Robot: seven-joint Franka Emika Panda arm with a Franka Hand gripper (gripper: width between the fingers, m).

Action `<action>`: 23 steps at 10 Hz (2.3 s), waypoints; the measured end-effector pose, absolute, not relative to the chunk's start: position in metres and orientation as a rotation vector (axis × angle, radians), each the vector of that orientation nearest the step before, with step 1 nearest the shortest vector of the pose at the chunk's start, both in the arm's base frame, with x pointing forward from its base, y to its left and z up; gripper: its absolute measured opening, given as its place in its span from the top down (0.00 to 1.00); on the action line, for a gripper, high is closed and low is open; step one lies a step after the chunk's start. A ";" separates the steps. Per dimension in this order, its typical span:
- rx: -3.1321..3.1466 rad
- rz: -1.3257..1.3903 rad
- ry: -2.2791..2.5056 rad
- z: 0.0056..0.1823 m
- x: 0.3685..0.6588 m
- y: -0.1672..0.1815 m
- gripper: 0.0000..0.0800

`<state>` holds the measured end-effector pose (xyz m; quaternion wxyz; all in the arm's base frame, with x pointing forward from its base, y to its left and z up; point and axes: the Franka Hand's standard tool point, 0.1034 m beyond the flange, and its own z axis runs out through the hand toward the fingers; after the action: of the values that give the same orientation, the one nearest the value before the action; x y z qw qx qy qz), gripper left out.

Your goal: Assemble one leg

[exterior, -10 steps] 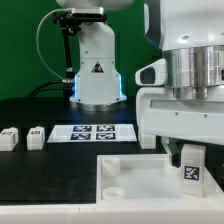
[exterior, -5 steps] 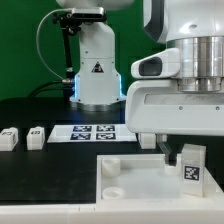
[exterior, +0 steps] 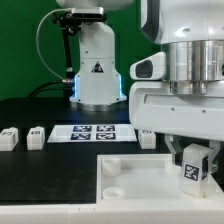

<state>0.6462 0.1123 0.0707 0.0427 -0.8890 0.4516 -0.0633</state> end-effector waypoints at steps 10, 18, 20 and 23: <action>-2.037 -0.083 2.109 0.064 0.638 0.118 0.23; -2.940 -0.283 0.713 0.074 0.651 0.115 0.19; -2.949 -0.283 0.687 0.073 0.650 0.114 0.19; -2.892 -0.267 0.863 0.072 0.649 0.112 0.50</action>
Offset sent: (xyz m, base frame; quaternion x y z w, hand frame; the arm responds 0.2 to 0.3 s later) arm -0.0014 0.0137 -0.0033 0.0700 -0.0560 0.4522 0.8874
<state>0.6490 0.1121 0.0720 0.0557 -0.9531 0.2843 -0.0881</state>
